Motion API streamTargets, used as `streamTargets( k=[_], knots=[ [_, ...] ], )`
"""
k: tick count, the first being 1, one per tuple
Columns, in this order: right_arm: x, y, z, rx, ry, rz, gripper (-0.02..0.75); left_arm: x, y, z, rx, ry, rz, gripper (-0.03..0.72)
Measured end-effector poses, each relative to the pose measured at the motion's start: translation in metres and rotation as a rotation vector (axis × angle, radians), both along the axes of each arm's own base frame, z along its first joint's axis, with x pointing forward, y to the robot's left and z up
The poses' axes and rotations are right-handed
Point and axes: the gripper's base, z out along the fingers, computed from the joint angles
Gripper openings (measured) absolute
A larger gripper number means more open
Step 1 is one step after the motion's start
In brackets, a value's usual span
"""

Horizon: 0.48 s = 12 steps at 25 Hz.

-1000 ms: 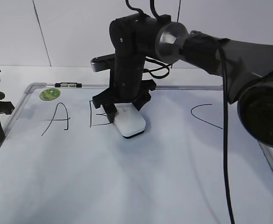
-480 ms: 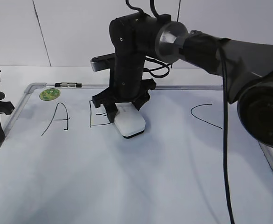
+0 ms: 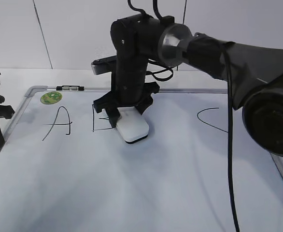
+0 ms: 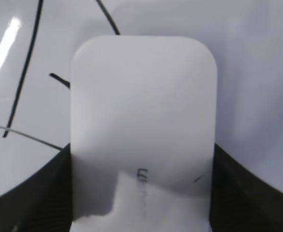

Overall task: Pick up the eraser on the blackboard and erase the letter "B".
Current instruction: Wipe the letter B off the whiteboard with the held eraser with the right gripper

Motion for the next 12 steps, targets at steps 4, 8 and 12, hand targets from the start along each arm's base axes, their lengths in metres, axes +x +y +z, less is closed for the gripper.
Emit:
streamTargets(
  k=[4,8,12],
  knots=[
    [-0.018,0.024,-0.001,-0.009,-0.015,0.106,0.545,0.0,0.0,0.0,0.0,0.0,0.0,0.014],
    [-0.034,0.044,-0.002,-0.017,-0.024,0.17,0.545,0.0,0.0,0.0,0.0,-0.002,0.0,0.014],
    [-0.03,0.043,-0.002,-0.019,-0.024,0.162,0.545,0.0,0.0,0.0,0.0,-0.002,0.0,0.014]
  ],
)
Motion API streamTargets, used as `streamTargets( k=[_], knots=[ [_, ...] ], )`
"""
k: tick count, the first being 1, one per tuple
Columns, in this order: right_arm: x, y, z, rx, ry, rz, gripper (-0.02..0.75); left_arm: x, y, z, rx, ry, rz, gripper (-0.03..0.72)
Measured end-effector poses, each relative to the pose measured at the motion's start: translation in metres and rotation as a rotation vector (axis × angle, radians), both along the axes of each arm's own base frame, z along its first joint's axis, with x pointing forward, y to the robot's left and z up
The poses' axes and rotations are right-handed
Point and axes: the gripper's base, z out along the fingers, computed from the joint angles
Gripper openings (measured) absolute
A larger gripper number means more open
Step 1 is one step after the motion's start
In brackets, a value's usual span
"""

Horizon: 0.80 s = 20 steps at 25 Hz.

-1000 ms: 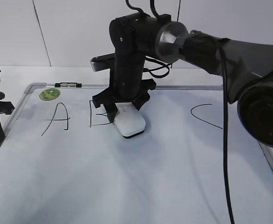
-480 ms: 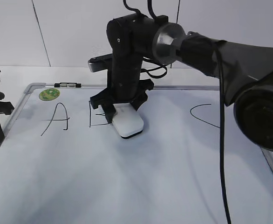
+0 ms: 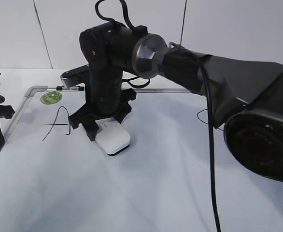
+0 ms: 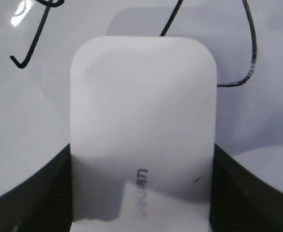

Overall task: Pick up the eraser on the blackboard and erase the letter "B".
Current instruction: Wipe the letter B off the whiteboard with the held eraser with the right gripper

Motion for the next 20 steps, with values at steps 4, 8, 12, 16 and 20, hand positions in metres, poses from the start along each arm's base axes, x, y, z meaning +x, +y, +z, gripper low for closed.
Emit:
streamTargets(
  k=[4,8,12,16,20],
  knots=[
    [0.012,-0.005,0.0,0.009,-0.003,-0.032,0.545,0.0,0.0,0.0,0.0,-0.002,0.0,0.014],
    [0.035,-0.022,0.0,0.042,-0.022,-0.101,0.545,0.0,0.0,0.0,-0.001,-0.002,-0.001,0.014],
    [0.057,-0.046,0.0,0.059,-0.043,-0.173,0.545,0.0,0.0,0.0,-0.002,-0.002,-0.002,0.014],
    [0.064,-0.055,-0.001,0.057,-0.048,-0.196,0.545,0.0,0.0,0.0,-0.002,-0.004,-0.001,0.014],
    [0.06,-0.049,0.0,0.055,-0.05,-0.181,0.545,0.0,0.0,0.0,-0.002,-0.004,-0.001,0.014]
  ],
)
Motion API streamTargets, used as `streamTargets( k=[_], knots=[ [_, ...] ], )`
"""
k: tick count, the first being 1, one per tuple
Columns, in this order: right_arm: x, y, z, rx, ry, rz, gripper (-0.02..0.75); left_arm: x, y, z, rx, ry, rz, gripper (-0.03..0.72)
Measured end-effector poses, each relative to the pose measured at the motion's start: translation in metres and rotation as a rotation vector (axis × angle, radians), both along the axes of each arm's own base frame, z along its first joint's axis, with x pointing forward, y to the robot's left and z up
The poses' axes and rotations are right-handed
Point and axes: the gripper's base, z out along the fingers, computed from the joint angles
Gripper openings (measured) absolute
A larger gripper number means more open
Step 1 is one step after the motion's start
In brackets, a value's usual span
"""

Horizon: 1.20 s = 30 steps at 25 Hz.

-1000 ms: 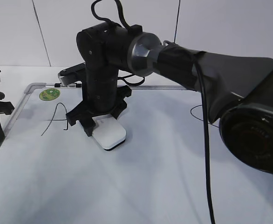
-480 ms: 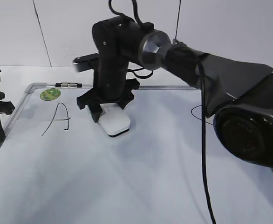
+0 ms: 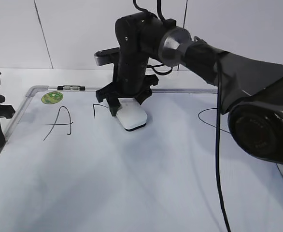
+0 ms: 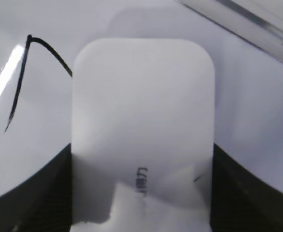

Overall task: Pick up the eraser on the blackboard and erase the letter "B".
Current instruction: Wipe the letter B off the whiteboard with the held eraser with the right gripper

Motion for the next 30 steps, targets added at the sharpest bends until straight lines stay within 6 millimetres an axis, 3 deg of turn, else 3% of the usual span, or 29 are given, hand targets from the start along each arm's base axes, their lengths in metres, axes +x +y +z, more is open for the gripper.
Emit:
streamTargets(
  k=[12,18,25,30],
  knots=[
    [-0.024,0.04,-0.003,0.006,-0.035,0.14,0.544,0.0,0.0,0.0,0.002,0.0,-0.001,0.014],
    [-0.026,0.045,-0.003,0.022,-0.048,0.159,0.544,0.0,0.0,0.0,0.003,0.0,-0.002,0.014],
    [-0.014,0.033,-0.004,0.072,-0.042,0.103,0.543,0.0,0.0,0.0,0.003,-0.002,-0.002,0.014],
    [0.009,0.005,-0.003,0.118,-0.039,-0.016,0.543,0.0,0.0,0.0,0.0,-0.002,0.0,0.014]
  ],
)
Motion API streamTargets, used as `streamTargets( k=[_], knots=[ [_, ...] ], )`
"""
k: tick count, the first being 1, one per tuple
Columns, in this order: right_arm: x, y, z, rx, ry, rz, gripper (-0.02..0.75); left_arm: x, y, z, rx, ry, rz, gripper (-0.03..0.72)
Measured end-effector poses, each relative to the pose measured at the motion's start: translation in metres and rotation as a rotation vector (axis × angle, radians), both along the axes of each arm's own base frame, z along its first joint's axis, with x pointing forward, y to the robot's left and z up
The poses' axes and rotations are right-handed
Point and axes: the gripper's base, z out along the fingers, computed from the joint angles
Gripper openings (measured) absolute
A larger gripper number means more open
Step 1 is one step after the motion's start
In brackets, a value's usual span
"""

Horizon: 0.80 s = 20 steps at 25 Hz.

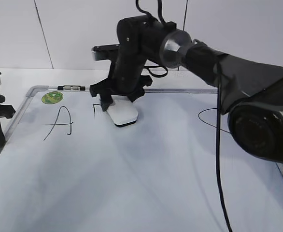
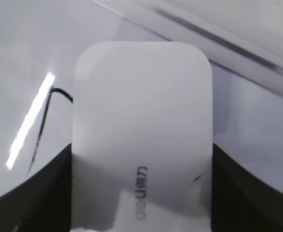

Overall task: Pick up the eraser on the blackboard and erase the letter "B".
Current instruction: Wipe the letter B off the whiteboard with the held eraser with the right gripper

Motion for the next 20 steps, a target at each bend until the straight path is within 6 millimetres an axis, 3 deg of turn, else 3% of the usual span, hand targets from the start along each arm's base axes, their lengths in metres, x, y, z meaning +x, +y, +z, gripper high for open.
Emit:
streamTargets(
  k=[3,7,20],
  knots=[
    [0.008,-0.012,0.0,0.013,0.002,-0.042,0.543,0.0,0.0,0.0,0.0,0.0,-0.002,0.014],
    [0.006,-0.008,0.0,0.02,0.004,-0.026,0.543,0.0,0.0,0.0,0.0,0.0,-0.002,0.014],
    [-0.031,0.046,-0.003,-0.013,-0.044,0.204,0.543,0.0,0.0,0.0,0.0,-0.001,-0.004,0.014]
  ],
)
